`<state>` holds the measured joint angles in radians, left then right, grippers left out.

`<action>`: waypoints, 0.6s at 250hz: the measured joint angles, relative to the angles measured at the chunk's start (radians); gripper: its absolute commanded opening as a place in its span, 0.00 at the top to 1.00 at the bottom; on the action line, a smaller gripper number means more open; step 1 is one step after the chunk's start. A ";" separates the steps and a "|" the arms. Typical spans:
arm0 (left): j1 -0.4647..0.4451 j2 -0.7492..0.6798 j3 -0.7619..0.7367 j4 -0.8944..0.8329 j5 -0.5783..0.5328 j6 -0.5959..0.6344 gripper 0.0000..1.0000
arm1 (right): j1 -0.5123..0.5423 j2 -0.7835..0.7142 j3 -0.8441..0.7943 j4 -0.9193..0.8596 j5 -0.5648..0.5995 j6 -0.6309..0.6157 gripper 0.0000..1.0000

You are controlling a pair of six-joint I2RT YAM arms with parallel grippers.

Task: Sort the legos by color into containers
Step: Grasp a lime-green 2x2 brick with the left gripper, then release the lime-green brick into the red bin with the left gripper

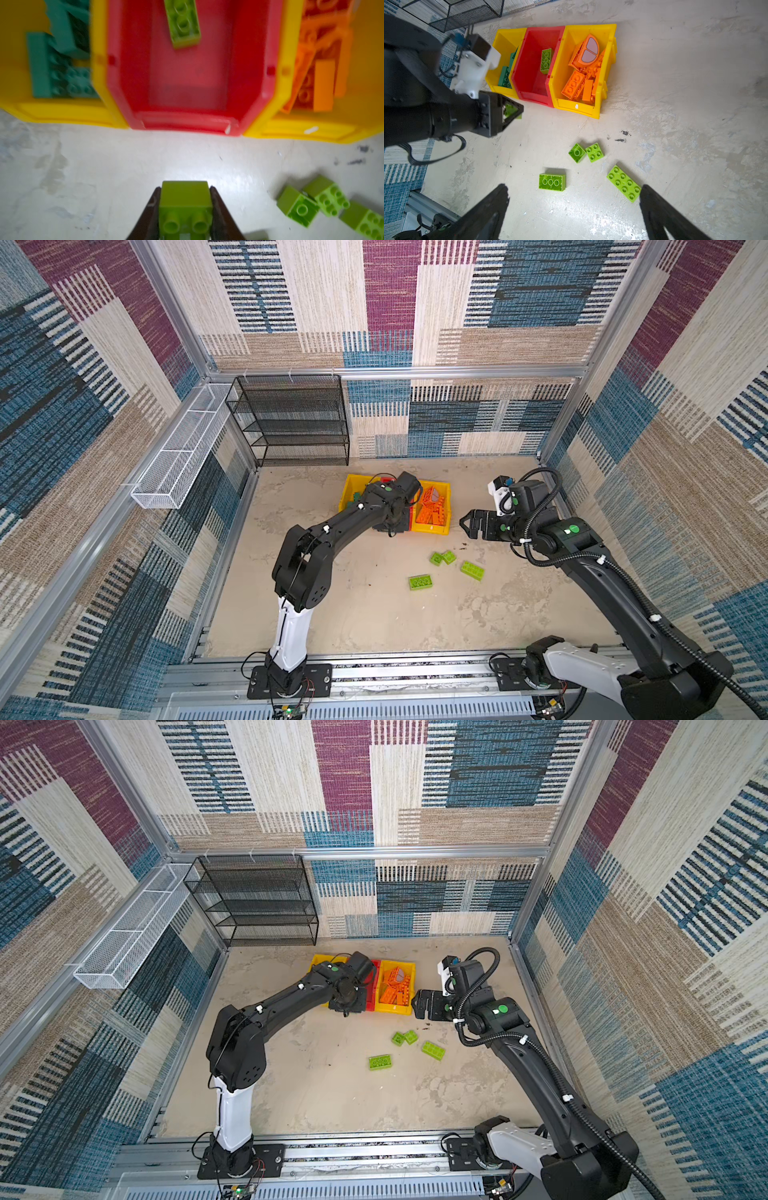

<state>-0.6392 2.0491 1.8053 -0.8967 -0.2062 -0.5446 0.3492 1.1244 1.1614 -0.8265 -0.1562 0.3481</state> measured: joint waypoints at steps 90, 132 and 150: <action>0.101 0.282 0.411 -0.027 0.028 0.159 0.29 | 0.000 0.020 0.022 0.000 0.034 0.039 0.00; 0.106 0.345 0.517 -0.060 0.060 0.181 0.22 | 0.000 0.027 0.047 -0.002 0.037 0.052 0.00; 0.104 0.323 0.484 -0.051 0.069 0.191 0.22 | 0.000 0.027 0.050 -0.005 0.037 0.052 0.00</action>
<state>-0.5350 2.3722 2.2898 -0.9478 -0.1375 -0.3534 0.3492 1.1511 1.2118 -0.8310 -0.1188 0.4004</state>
